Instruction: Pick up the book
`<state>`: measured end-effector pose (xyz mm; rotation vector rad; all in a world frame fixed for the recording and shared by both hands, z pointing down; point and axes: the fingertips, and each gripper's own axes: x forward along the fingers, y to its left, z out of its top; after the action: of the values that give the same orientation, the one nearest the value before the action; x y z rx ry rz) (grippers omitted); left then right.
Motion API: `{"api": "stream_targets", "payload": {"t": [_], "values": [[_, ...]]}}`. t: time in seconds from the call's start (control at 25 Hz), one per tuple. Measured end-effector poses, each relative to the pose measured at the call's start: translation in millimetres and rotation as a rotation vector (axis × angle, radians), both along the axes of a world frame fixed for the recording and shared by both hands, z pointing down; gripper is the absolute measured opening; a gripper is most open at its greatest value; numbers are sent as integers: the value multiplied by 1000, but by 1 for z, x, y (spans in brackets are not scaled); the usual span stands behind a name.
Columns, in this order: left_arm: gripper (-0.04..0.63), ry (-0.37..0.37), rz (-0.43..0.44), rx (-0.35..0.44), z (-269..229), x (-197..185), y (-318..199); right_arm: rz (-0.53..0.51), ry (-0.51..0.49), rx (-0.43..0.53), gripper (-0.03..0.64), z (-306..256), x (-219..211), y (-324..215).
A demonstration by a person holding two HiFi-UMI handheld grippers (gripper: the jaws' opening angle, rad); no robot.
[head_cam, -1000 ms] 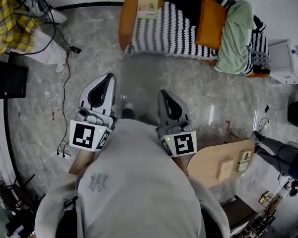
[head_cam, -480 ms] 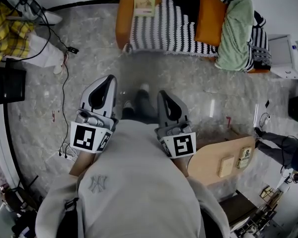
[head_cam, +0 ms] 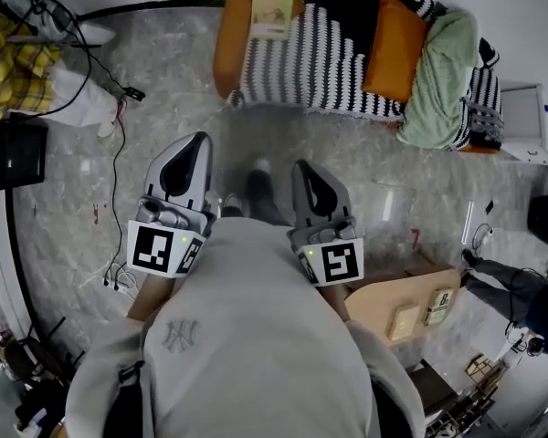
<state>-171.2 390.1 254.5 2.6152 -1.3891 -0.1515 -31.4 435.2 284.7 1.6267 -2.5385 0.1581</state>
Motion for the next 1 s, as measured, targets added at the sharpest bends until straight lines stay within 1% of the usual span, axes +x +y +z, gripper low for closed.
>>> {"api": "stream_targets", "payload": {"t": [0.2, 0.4, 0.56, 0.64, 0.76, 0.88, 1.0], "values": [[11, 7, -18, 11, -5, 19, -38, -19, 29, -21, 18, 1, 23, -39], [11, 3, -25, 6, -4, 38, -65, -28, 31, -25, 17, 0, 42, -69], [11, -5, -33, 5, -4, 53, -85, -42, 23, 6, 17, -3, 57, -89], [11, -5, -36, 11, -4, 61, -94, -44, 26, 0, 17, -1, 65, -98], [11, -6, -42, 18, -4, 73, -105, -26, 3, 3, 17, -4, 78, -111], [11, -7, -48, 27, -5, 85, -112, -42, 21, 10, 17, -1, 94, -118], [11, -5, -58, 31, -4, 94, -118, -38, 24, -7, 17, 5, 108, -125]]}}
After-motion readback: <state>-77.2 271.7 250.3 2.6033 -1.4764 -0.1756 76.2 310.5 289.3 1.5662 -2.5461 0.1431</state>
